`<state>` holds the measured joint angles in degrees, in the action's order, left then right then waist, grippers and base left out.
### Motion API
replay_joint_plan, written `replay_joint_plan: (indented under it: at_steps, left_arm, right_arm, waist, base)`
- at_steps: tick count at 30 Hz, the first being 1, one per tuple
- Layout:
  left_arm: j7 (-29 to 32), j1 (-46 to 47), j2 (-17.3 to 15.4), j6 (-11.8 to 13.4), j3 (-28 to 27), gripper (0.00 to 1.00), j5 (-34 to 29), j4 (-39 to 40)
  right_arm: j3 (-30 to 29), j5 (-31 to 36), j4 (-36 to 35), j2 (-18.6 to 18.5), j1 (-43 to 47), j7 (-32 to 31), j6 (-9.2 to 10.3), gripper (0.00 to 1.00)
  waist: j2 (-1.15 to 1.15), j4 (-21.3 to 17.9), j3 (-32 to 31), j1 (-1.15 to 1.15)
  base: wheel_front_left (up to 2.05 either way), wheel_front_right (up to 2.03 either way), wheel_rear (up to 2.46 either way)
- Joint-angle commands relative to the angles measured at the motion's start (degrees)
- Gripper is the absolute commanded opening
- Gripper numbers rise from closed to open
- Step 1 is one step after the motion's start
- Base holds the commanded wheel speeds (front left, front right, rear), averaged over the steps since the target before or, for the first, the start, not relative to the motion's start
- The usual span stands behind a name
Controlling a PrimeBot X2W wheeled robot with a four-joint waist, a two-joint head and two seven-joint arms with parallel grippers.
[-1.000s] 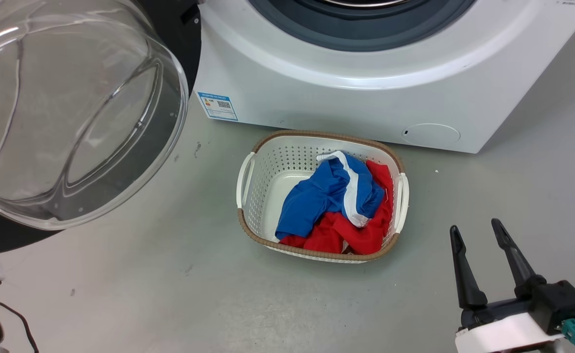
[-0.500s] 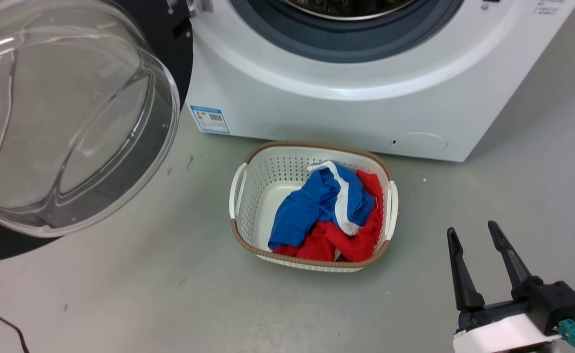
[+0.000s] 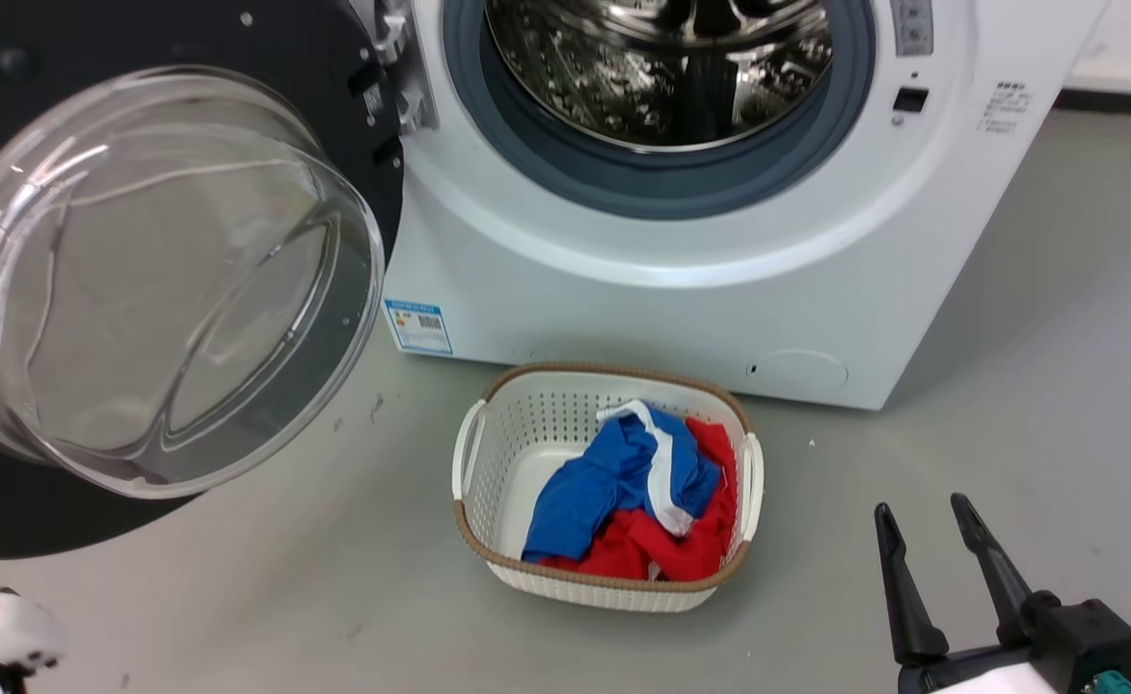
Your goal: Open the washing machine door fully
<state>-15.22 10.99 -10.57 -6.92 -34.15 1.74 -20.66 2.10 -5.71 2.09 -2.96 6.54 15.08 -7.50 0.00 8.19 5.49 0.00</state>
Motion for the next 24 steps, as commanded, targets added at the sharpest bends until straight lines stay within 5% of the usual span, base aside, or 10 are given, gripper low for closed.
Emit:
replay_joint_plan:
  at_steps: [1,8,9,12,14,15,24]
  left_arm:
    - [0.13,-2.17,1.09,-0.23,1.47,0.00,-0.80,2.21]
    - [0.13,-7.97,4.66,-0.42,7.24,0.00,-2.15,9.50]
    - [0.13,-8.84,5.27,-0.36,8.29,0.10,-2.24,10.73]
    - [0.13,-11.25,6.52,-0.06,11.33,0.03,-2.46,14.06]
    - [0.13,-12.87,6.99,0.23,13.32,0.54,-2.28,16.04]
    - [0.13,-13.48,7.16,0.39,14.45,0.95,-2.17,16.92]
    - [0.13,-17.31,7.68,1.62,23.66,1.00,-1.10,22.37]
  right_arm:
    - [0.03,-0.59,0.07,0.17,1.01,0.12,0.01,1.00]
    - [-0.11,-1.37,0.19,0.17,3.15,0.12,0.01,1.00]
    - [-0.09,-1.54,0.11,0.17,3.33,0.12,0.01,1.00]
    - [-0.12,-1.67,-0.13,0.17,3.70,0.12,0.01,1.00]
    - [-0.33,-1.68,-0.29,0.17,3.92,0.12,0.01,1.00]
    - [-0.43,-1.69,-0.35,0.17,4.00,0.12,0.01,1.00]
    - [-1.20,-2.09,-1.26,0.17,4.44,0.12,0.01,1.00]
  waist:
    - [0.00,0.13,-2.12,0.00]
    - [0.00,0.43,-5.29,0.00]
    - [0.00,0.41,-5.53,0.00]
    - [0.00,0.07,-6.23,0.00]
    - [0.00,-0.18,-6.58,0.00]
    - [0.00,-0.32,-6.74,0.00]
    - [0.00,-1.87,-7.71,0.00]
  base:
    - [0.00,0.00,0.00]
    - [0.00,0.00,0.00]
    - [0.00,0.00,0.00]
    - [0.00,0.00,0.00]
    - [0.00,0.00,0.00]
    - [0.00,0.00,0.00]
    - [0.00,0.00,0.00]
